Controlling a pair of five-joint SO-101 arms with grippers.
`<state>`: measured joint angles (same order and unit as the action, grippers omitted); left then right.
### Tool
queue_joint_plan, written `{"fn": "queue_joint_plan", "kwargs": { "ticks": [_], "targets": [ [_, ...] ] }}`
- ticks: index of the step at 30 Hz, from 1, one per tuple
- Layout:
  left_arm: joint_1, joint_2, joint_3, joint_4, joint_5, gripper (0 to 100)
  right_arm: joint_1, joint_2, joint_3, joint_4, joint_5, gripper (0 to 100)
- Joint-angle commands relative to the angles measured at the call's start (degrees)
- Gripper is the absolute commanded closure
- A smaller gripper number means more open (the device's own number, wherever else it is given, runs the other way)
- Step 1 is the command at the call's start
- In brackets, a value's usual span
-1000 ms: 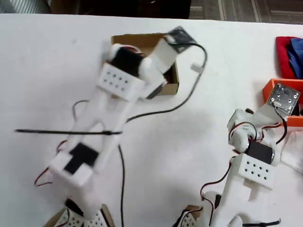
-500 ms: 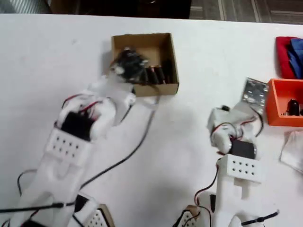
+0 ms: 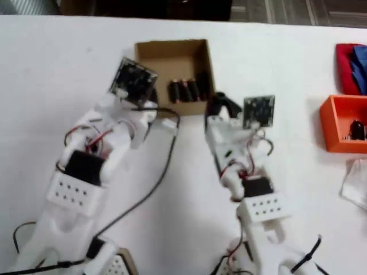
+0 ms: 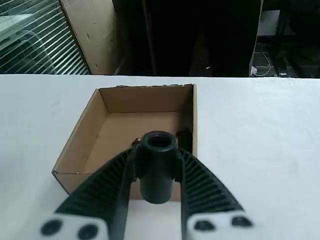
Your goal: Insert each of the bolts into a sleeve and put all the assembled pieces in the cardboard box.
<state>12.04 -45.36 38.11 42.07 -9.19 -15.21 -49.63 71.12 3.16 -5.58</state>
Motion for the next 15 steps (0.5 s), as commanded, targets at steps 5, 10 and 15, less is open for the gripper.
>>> {"fn": "queue_joint_plan", "kwargs": {
  "ticks": [5, 10, 15],
  "targets": [
    [-0.18, -1.93, -0.22, -0.26, 0.44, 97, -0.57, -1.45, 1.85, -3.21, -0.09, 97.5],
    [-0.09, -2.02, -0.92, -9.05, 0.62, 97, -0.57, -1.27, 1.76, -4.70, -0.09, 97.5],
    [4.13, -2.02, -0.92, -24.44, 11.43, 97, -2.24, 4.00, 1.41, -13.23, -0.09, 97.5]
  ]
}}
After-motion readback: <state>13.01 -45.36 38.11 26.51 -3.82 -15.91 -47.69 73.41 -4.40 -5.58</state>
